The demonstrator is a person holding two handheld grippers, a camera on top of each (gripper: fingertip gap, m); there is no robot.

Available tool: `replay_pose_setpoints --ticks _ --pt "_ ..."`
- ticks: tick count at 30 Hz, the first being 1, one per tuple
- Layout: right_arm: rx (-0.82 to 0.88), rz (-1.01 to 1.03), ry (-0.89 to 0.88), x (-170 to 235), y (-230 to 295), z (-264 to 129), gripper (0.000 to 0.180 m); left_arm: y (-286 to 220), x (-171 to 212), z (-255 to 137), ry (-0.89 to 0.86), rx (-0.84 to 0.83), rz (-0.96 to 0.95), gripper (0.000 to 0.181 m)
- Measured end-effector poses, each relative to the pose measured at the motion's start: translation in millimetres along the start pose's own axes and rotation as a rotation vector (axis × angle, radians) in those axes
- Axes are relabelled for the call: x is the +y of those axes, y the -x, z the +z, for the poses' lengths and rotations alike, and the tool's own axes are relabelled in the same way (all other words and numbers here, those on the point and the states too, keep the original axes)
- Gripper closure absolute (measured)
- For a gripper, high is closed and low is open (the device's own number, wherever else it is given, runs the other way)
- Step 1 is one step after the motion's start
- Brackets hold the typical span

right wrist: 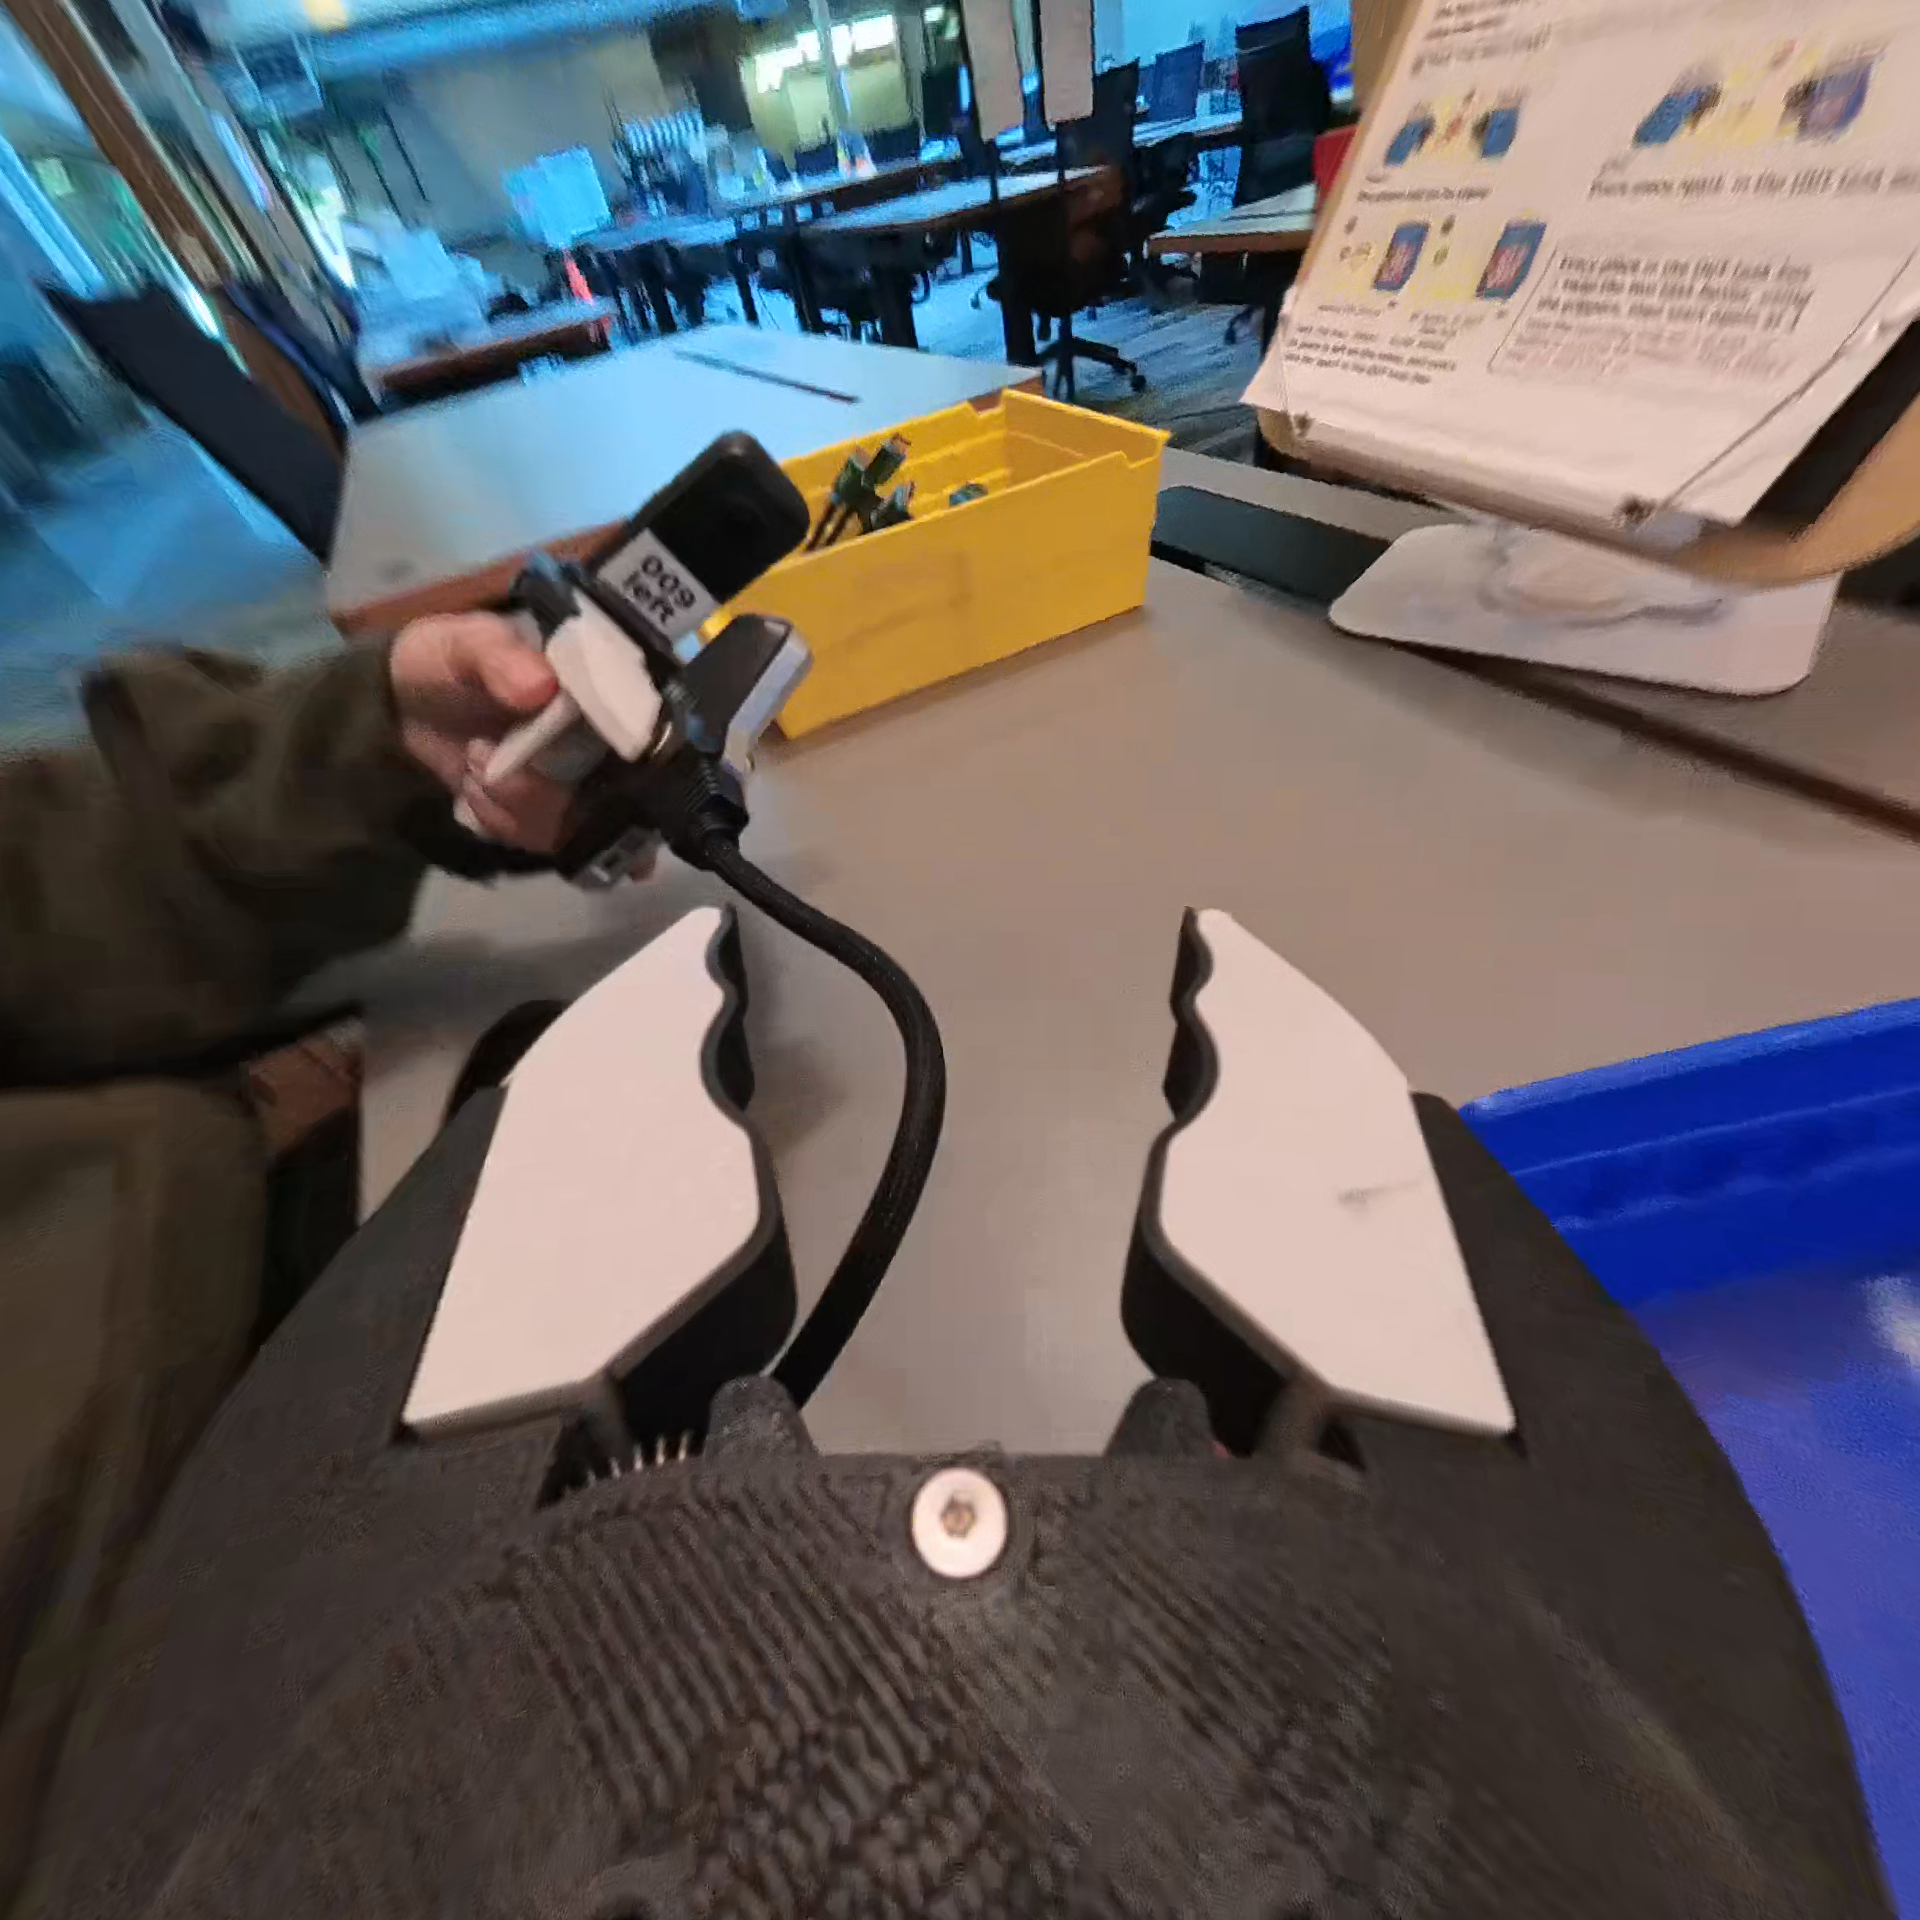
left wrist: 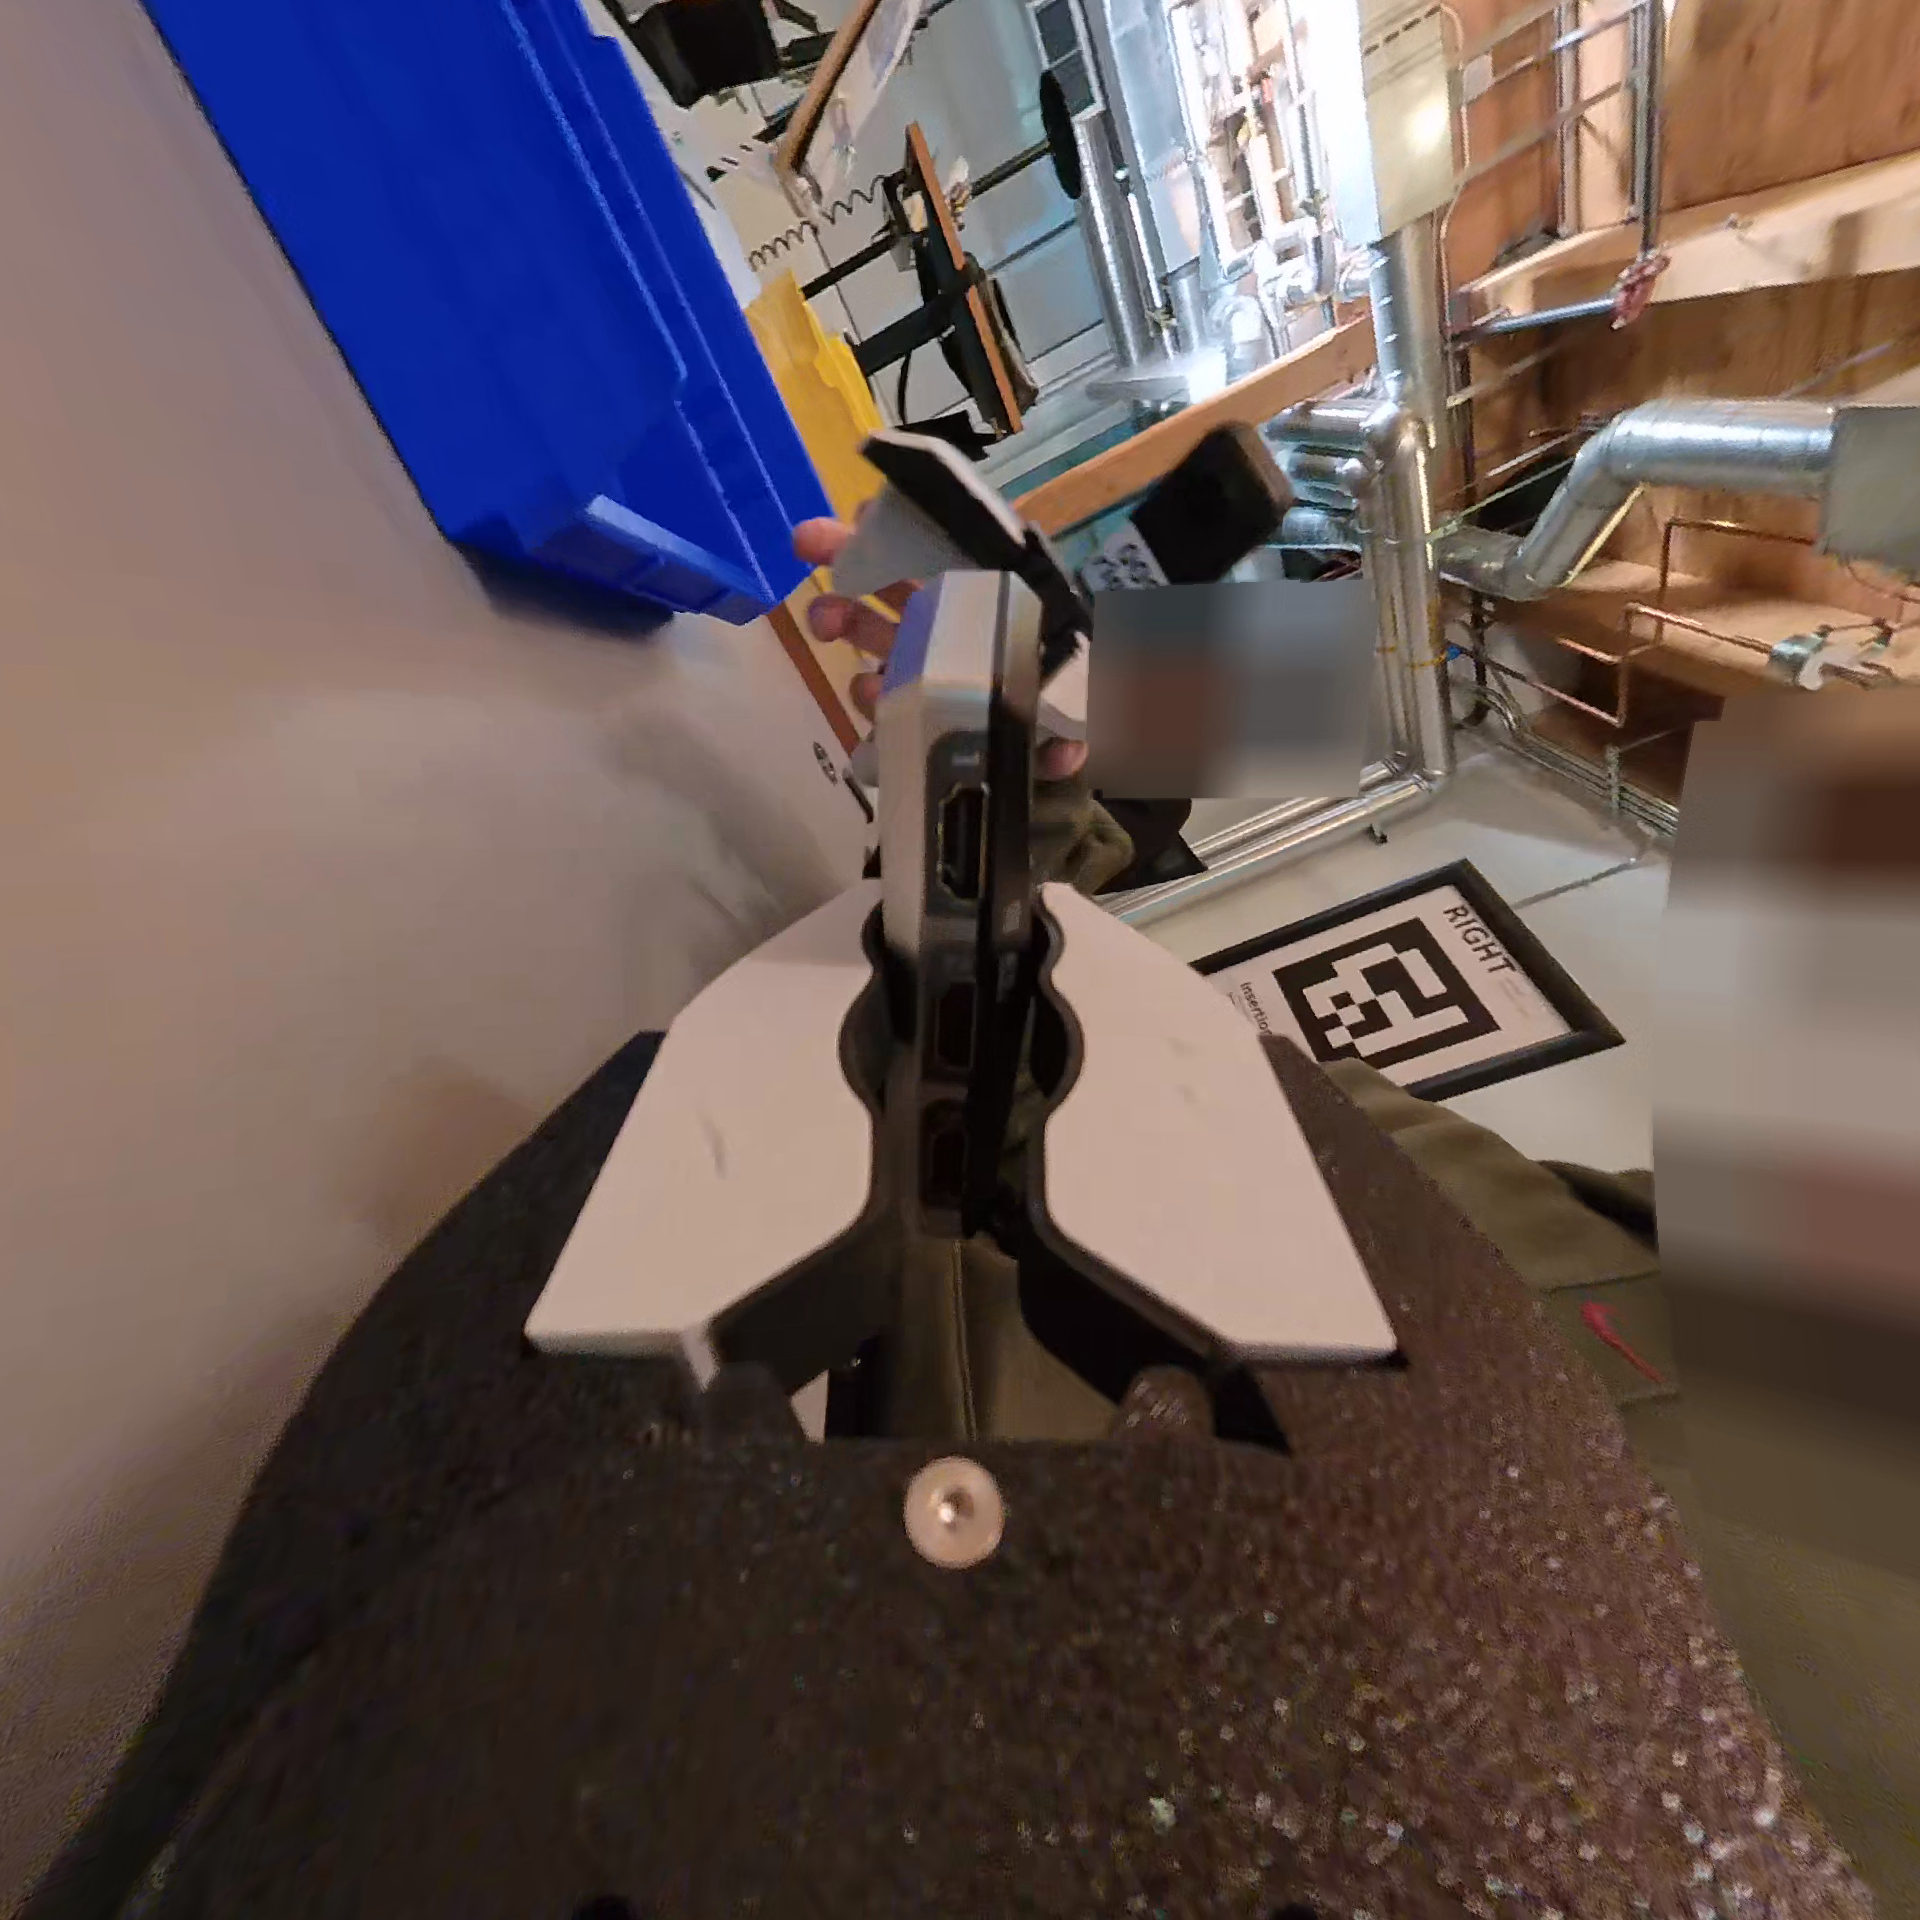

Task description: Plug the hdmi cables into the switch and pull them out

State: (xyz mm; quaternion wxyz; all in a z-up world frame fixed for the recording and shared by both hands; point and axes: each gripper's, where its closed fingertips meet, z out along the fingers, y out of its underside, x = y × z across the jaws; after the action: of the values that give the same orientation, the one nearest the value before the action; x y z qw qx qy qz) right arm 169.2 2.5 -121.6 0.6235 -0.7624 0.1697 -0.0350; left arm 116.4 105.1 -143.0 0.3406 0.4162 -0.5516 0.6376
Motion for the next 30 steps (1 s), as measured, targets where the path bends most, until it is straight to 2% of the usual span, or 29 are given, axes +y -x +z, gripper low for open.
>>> replay_pose_setpoints --ticks 3,6,8,12,14,16,19,21,26,30 --pt "0.062 -0.213 0.047 -2.5 1.7 -8.5 0.101 11.4 -3.6 -3.9 -0.017 -0.061 0.006 0.159" --pt "0.020 -0.451 0.029 -10.6 30.6 -7.8 0.121 13.8 -2.1 -5.5 -0.016 -0.054 0.003 0.159" --pt "-0.044 -0.532 0.077 0.1 48.7 5.4 0.111 14.6 2.3 -1.6 0.004 -0.063 0.030 0.159" --pt "-0.137 -0.409 0.048 9.9 63.1 41.3 0.121 11.5 3.1 11.8 -0.004 -0.089 0.033 0.159" --pt "-0.134 -0.501 -0.035 6.1 67.2 49.7 0.127 4.6 2.4 18.3 -0.019 -0.057 0.021 0.158" --pt "-0.122 -0.588 -0.038 12.6 67.4 53.8 0.137 -0.3 3.0 22.4 -0.023 -0.017 -0.010 0.158" --pt "-0.148 -0.599 -0.035 24.3 64.9 56.0 0.138 0.7 -0.3 22.8 -0.058 0.006 -0.047 0.158" --pt "-0.172 -0.609 -0.069 27.8 64.8 56.0 0.150 4.1 -5.8 21.5 -0.116 0.005 -0.081 0.158" --pt "-0.123 -0.654 -0.063 37.2 54.9 65.7 0.157 15.9 -11.7 15.4 -0.229 -0.020 -0.132 0.157" --pt "-0.208 -0.591 -0.073 37.7 61.7 63.9 0.158 8.1 0.3 10.2 -0.146 -0.022 0.049 0.155"
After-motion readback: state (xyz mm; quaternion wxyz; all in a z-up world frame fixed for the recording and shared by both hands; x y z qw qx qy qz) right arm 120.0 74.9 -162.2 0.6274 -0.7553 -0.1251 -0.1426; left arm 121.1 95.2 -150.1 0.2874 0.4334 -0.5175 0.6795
